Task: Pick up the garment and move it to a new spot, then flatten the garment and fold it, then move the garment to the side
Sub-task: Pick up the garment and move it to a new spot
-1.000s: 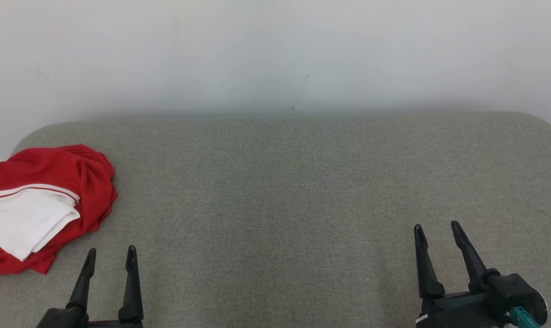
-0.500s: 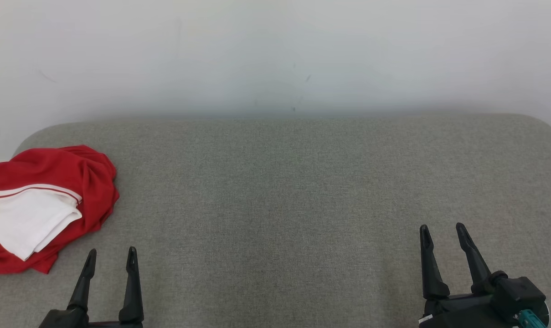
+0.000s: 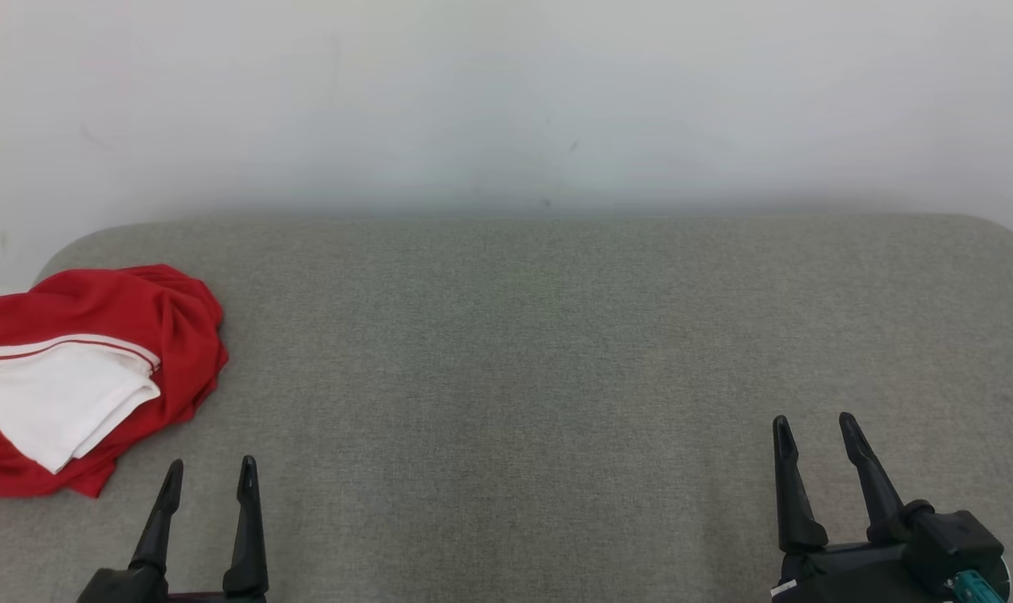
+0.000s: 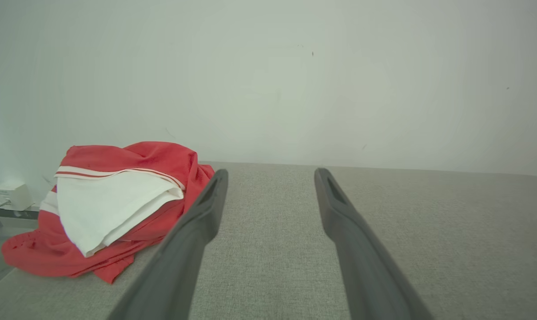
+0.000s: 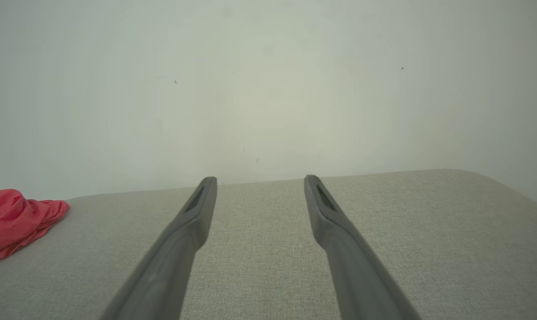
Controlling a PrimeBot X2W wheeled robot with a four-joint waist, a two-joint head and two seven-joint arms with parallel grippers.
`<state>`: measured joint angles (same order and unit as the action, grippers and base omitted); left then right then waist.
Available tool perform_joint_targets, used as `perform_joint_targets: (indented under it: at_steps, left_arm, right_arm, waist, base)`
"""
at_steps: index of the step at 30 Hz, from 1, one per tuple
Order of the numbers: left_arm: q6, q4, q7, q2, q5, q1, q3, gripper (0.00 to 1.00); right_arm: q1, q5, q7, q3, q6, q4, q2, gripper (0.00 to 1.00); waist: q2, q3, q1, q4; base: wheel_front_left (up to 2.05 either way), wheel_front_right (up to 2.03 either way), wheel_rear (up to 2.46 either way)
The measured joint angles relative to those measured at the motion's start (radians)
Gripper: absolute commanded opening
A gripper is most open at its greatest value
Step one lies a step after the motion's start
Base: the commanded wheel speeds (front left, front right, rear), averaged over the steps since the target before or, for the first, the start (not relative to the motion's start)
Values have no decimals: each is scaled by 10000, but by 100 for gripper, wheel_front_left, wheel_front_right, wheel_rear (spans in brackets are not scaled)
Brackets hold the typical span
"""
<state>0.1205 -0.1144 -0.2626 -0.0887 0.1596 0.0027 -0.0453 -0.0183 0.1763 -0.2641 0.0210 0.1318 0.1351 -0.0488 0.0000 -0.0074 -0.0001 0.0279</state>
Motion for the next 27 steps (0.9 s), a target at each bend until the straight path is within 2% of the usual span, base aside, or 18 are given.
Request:
perform_joint_targets:
  at_steps: [13,27]
  left_arm:
    - [10,-192,0,-67,48,-56,-15,100]
    - [-182,-293,0,-142,180,-102,-130,100]
  right_arm:
    - [96,23,0,-31,0,31,-2,100]
    - [129,-13,0,23,0,50,-2,100]
  waist:
    - [0,16,2,971]
    - [0,93,2,2726]
  base:
    - [0,0,0]
    - [0,0,0]
